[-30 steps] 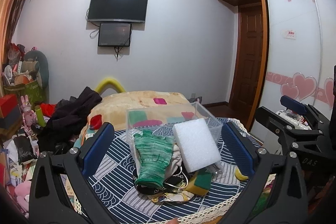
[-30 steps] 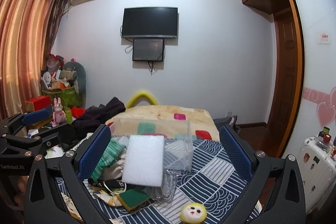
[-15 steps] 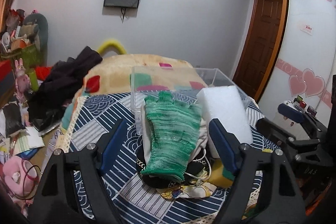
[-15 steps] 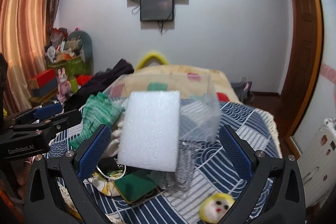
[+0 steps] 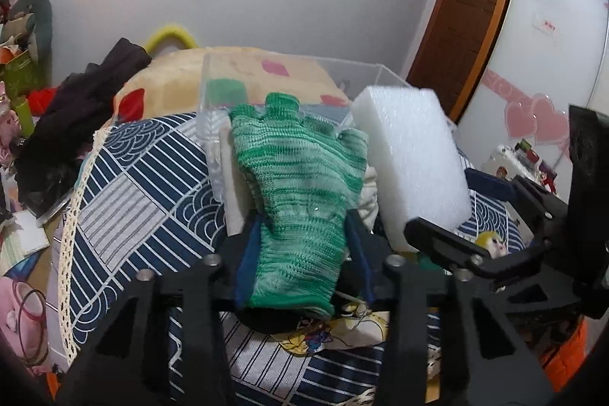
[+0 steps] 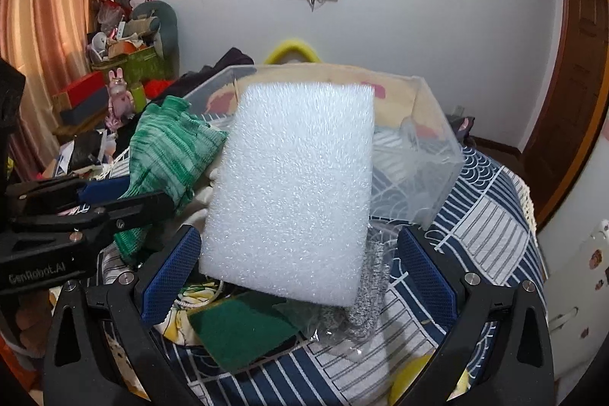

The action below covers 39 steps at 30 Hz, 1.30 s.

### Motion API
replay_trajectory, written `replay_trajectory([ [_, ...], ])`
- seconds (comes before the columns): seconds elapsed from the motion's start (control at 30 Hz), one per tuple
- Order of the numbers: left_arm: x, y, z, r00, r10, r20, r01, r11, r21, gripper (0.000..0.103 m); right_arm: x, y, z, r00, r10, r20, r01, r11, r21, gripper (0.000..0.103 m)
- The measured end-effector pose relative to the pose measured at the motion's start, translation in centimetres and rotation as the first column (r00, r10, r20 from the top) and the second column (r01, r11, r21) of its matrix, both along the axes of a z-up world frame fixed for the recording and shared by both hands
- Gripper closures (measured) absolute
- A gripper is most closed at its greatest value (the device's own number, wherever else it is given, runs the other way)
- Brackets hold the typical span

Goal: Organize soft objects
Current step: 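Grasp the white foam block with the right tool while the left tool grasps the green knit glove, then lower the foam block into the clear box with the right tool while the left tool drops the glove in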

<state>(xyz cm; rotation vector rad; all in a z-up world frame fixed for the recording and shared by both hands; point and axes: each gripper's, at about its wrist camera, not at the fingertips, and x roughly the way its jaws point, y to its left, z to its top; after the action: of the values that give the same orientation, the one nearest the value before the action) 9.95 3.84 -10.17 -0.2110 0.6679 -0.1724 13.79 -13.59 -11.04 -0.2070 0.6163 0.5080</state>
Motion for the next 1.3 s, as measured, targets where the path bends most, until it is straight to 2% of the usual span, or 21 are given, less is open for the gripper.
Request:
replay_trajectory([
  [0.13, 0.1, -0.4, -0.2, 1.000, -0.003, -0.002, 0.003, 1.000, 0.021, 0.082, 0.4, 0.3, 0.2, 1.000, -0.013, 0.012, 0.013, 1.000, -0.009, 0.002],
  [0.17, 0.0, -0.4, 0.0, 1.000, 0.000, 0.002, 0.000, 1.000, 0.026, 0.088, 0.3, 0.1, 0.4, 1.000, -0.011, 0.018, 0.011, 1.000, -0.004, 0.009],
  [0.2, -0.2, -0.4, 0.2, 1.000, 0.002, 0.010, -0.002, 1.000, 0.030, 0.089, 0.3, 0.0, 0.4, 1.000, -0.007, 0.019, 0.007, 1.000, -0.001, 0.018],
  [0.27, -0.6, -0.2, 0.6, 1.000, 0.004, 0.021, -0.005, 1.000, 0.030, 0.091, 0.1, -0.3, 0.5, 1.000, -0.004, 0.020, 0.004, 1.000, 0.010, 0.019],
  [0.63, -2.5, 1.8, 4.1, 0.989, 0.071, 0.132, -0.072, 0.997, 0.004, 0.091, -1.2, -2.0, 2.9, 0.992, -0.048, 0.116, 0.039, 0.996, 0.075, 0.020],
  [0.9, -0.9, 1.7, 7.5, 0.976, 0.077, 0.206, -0.083, 0.996, 0.025, 0.091, 0.3, -2.5, 6.8, 0.971, -0.109, 0.213, 0.088, 0.991, 0.105, 0.020],
  [1.07, 1.7, 2.2, 8.6, 0.973, 0.101, 0.207, -0.112, 0.993, 0.043, 0.091, 1.5, -2.1, 7.9, 0.966, -0.117, 0.231, 0.087, 0.987, 0.135, 0.020],
  [1.17, 3.9, 2.7, 8.3, 0.978, 0.120, 0.171, -0.134, 0.989, 0.070, 0.091, 2.5, -1.4, 7.9, 0.966, -0.119, 0.231, 0.088, 0.986, 0.138, 0.020],
  [1.3, 6.3, 2.9, 7.7, 0.984, 0.121, 0.132, -0.135, 0.985, 0.105, 0.091, 4.4, -0.4, 6.8, 0.977, -0.105, 0.185, 0.083, 0.989, 0.126, 0.020],
])
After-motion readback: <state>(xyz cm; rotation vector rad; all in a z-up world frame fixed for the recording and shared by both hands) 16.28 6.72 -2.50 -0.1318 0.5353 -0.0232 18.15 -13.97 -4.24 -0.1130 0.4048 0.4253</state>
